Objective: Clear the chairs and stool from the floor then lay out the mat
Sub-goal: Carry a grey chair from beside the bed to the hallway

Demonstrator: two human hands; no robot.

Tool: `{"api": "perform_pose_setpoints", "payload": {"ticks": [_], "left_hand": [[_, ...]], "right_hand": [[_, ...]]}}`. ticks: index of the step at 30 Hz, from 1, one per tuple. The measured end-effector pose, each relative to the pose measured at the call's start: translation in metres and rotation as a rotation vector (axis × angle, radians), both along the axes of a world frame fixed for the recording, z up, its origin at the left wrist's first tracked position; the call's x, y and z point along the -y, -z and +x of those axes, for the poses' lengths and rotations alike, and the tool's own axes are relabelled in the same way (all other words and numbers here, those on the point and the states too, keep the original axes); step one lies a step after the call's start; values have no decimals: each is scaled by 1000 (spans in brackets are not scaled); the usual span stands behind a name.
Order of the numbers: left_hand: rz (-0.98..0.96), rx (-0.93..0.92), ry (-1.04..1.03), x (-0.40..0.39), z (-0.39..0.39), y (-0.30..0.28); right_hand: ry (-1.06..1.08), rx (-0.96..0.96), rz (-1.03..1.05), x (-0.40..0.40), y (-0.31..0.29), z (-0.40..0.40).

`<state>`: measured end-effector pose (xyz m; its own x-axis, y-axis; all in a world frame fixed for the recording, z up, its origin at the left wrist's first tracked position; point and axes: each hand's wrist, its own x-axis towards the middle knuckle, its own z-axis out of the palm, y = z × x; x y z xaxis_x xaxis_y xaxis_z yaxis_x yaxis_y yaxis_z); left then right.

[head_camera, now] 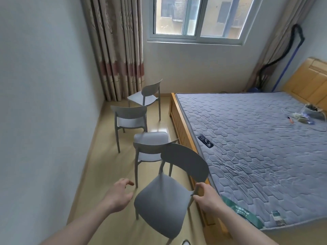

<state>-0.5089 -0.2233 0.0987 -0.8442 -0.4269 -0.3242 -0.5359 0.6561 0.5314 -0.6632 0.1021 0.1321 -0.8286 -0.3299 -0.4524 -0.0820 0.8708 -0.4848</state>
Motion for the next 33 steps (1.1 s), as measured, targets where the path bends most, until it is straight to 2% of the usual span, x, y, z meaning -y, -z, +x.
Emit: {"api": "perform_pose_setpoints", "payload": {"ticks": [11, 17, 23, 33], "left_hand": [[36, 128, -121, -30, -140, 20], [121, 162, -228, -61, -178, 31], [90, 242, -274, -58, -183, 39], [77, 296, -303, -48, -199, 50]], "right_hand": [[44, 21, 72, -1, 77, -204], [5, 132, 167, 1, 123, -271], [-71, 226, 171, 17, 158, -298], [-52, 132, 233, 1, 196, -309]]}}
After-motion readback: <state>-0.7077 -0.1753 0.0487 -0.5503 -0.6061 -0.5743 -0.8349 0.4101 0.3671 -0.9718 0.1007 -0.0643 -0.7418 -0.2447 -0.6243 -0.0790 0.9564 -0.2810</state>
